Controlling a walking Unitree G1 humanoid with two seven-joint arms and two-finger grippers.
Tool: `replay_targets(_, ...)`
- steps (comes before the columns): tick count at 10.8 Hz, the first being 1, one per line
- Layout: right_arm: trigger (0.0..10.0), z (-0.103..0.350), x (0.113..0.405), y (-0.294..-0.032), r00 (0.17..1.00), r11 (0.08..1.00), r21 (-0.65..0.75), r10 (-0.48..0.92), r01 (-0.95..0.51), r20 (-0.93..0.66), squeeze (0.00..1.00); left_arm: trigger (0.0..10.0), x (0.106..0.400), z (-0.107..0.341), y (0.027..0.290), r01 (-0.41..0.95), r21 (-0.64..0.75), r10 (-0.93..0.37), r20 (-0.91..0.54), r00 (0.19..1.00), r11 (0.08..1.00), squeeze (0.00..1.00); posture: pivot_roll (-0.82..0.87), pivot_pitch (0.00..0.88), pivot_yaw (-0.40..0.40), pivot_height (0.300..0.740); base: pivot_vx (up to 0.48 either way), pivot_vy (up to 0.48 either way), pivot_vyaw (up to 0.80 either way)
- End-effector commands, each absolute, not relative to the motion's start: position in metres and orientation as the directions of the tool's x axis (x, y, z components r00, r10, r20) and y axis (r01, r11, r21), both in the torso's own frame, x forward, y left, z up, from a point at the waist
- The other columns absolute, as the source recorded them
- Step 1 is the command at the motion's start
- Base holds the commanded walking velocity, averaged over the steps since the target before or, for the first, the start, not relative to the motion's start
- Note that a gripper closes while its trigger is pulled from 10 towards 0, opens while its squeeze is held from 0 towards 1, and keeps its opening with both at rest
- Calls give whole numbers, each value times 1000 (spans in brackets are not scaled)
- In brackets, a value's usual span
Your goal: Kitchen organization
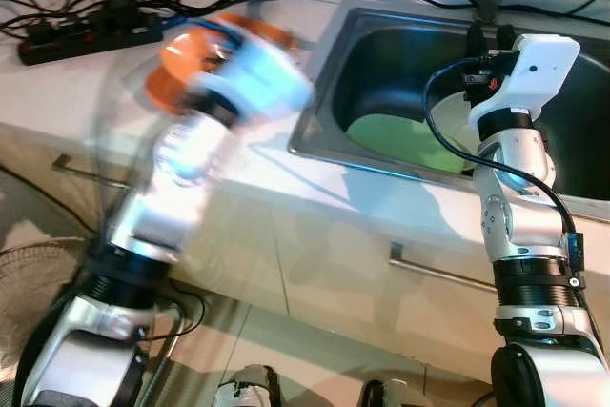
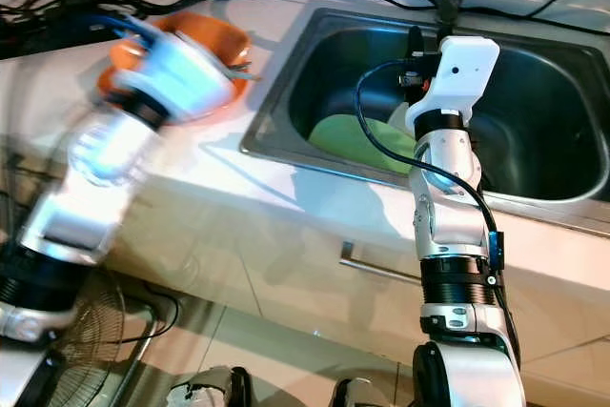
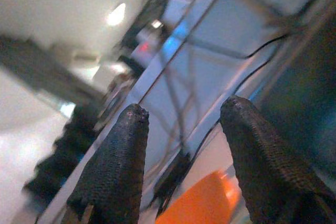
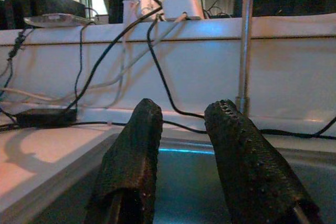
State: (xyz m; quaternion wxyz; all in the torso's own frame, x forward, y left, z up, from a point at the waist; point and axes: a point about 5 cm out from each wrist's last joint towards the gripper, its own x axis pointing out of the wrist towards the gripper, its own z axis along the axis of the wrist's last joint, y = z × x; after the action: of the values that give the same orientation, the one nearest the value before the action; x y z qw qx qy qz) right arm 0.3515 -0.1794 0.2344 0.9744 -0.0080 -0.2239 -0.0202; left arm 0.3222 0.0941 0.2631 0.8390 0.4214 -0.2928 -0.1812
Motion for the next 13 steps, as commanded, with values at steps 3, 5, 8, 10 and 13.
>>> replay_targets(3,10000,233,353,-182,902,999,11,-44,44,428,0,10000,319,225,70,123,934,-637,129,760,336,0,58,75,36,740,0,0,0)
replay_targets(5,10000,234,352,-183,902,999,15,-50,48,429,0,10000,323,224,72,79,953,-587,114,801,292,0,55,83,35,740,0,0,0)
replay_targets(8,10000,235,353,-183,900,999,19,-52,48,433,0,10000,344,230,76,12,965,-513,128,849,260,0,51,81,36,740,0,0,0)
replay_targets(10,10000,234,352,-183,899,999,20,-53,49,434,0,10000,351,228,78,10,971,-478,109,872,241,0,50,85,37,740,0,0,0)
replay_targets(13,10000,235,352,-182,898,999,22,-50,45,438,0,10000,369,229,80,-1,974,-427,101,899,228,0,49,88,37,740,0,0,0)
